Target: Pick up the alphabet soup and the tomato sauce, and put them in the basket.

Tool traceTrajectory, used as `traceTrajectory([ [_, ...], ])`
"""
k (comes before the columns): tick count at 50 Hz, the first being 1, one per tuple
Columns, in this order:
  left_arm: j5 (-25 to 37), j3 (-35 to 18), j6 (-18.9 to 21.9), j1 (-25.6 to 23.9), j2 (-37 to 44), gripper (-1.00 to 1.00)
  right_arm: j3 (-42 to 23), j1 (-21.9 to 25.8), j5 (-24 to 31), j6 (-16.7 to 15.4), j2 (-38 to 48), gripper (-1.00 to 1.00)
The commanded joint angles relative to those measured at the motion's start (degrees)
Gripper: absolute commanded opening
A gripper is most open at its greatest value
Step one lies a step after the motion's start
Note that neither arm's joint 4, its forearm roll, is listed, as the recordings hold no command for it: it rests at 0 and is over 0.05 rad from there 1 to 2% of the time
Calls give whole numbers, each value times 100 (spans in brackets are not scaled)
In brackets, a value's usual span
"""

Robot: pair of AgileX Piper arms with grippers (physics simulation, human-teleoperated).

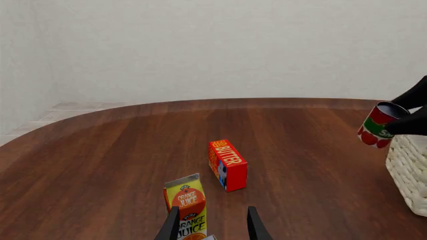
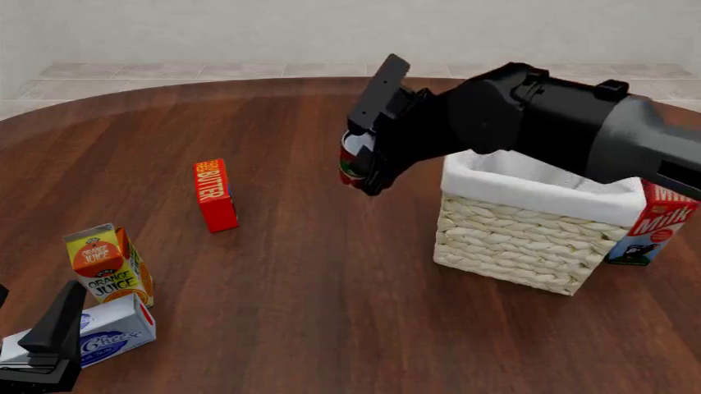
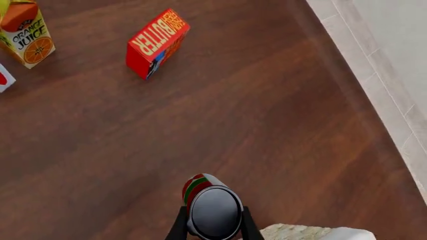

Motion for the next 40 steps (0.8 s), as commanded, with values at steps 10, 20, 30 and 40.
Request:
traceTrajectory([
  [10, 0, 0, 0, 0, 0, 100, -187, -219, 163, 45, -241, -100],
  [20, 0, 0, 0, 0, 0, 100, -262, -358, 233, 36, -381, -100],
  [30, 0, 0, 0, 0, 0, 100, -293, -449, 279, 59, -504, -100],
  [40, 0, 0, 0, 0, 0, 100, -319, -553, 309, 73, -588, -100],
])
